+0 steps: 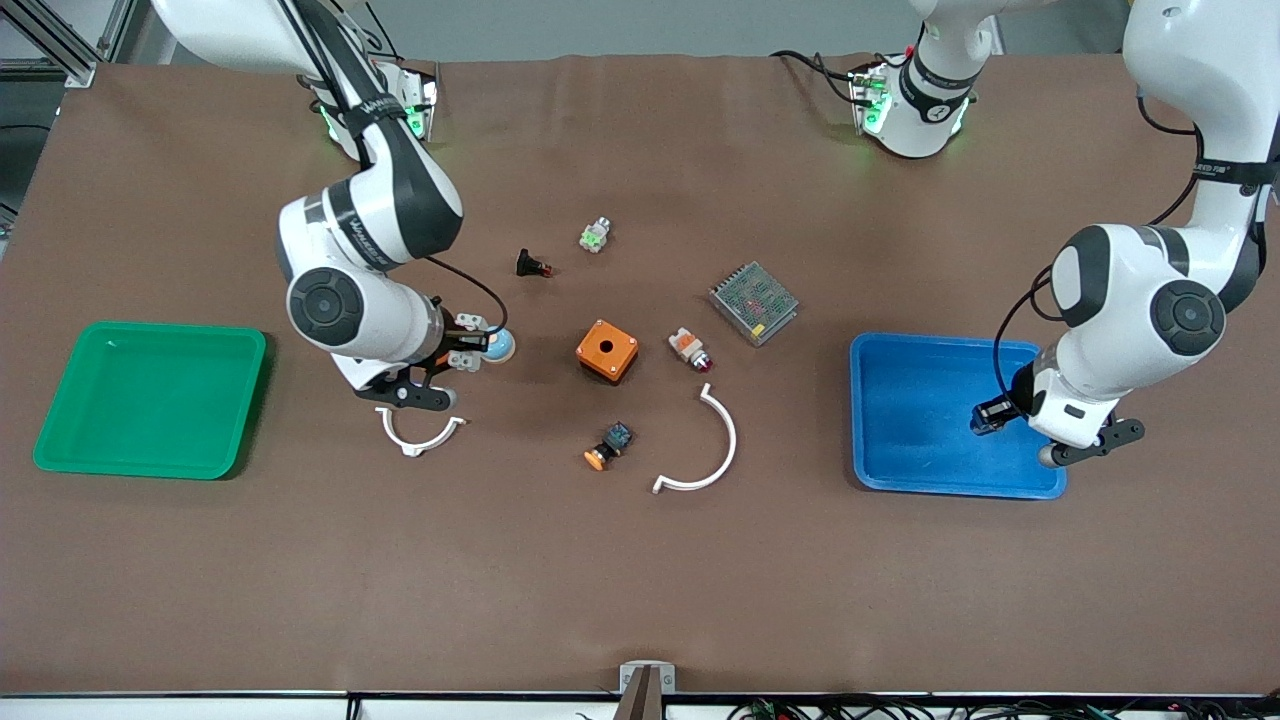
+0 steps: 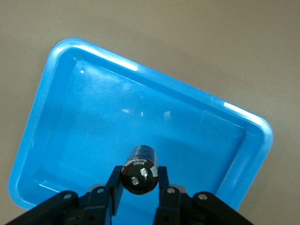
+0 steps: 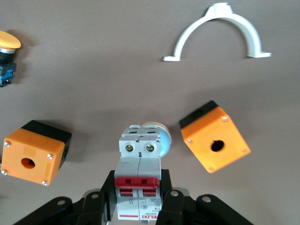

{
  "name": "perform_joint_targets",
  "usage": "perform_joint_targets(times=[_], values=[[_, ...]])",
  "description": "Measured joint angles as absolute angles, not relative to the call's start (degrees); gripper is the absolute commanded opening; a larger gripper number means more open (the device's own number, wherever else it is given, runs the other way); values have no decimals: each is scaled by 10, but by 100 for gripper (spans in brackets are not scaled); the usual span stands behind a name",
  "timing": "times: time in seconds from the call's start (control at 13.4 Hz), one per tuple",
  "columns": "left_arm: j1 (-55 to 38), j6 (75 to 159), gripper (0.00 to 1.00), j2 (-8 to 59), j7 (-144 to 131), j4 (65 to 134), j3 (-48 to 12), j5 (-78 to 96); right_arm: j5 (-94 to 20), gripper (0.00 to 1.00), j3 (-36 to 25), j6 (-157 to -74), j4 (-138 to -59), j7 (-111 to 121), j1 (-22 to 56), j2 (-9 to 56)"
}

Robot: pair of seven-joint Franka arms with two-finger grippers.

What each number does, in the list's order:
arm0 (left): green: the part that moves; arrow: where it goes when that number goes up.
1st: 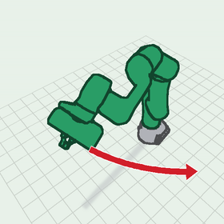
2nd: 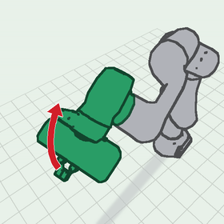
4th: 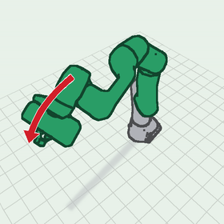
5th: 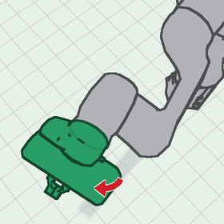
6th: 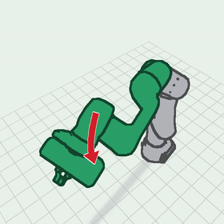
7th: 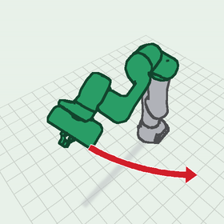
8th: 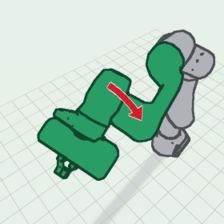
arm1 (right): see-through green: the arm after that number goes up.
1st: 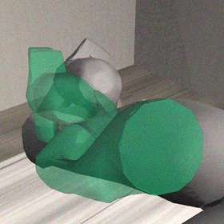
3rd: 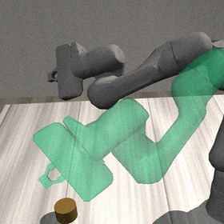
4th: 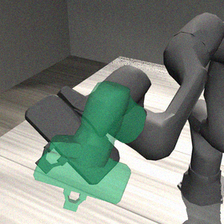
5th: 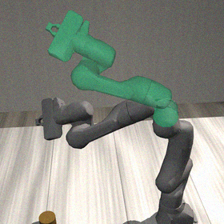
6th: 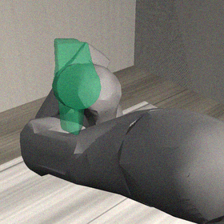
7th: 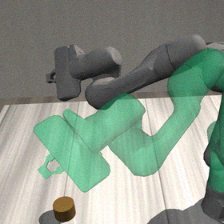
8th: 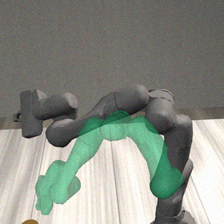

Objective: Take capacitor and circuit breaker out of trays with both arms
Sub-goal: 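Lower the breaker beside the blue ball while the left gripper carries the capacitor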

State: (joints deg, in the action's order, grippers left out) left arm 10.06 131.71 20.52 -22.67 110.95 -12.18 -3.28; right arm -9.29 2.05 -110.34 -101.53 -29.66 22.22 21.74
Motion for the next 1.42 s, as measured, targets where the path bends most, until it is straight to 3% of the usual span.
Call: perform_joint_targets(times=[0.45,1.19,1.27,1.34,1.42], values=[[91,1317,0,206,-284,1114,-138,-33,-122,14,21,-1190,-1027,-299,259,271],[-53,1317,0,210,-518,1114,-159,-33,-123,19,20,-1237,-1027,-299,270,314],[-65,1318,0,212,-535,1114,-159,-33,-123,34,20,-1238,-1027,-299,271,315],[-75,1318,0,214,-549,1114,-159,-33,-123,87,21,-1238,-1027,-299,272,315],[-88,1318,0,217,-568,1113,-160,-33,-123,100,21,-1237,-1027,-303,274,316]])
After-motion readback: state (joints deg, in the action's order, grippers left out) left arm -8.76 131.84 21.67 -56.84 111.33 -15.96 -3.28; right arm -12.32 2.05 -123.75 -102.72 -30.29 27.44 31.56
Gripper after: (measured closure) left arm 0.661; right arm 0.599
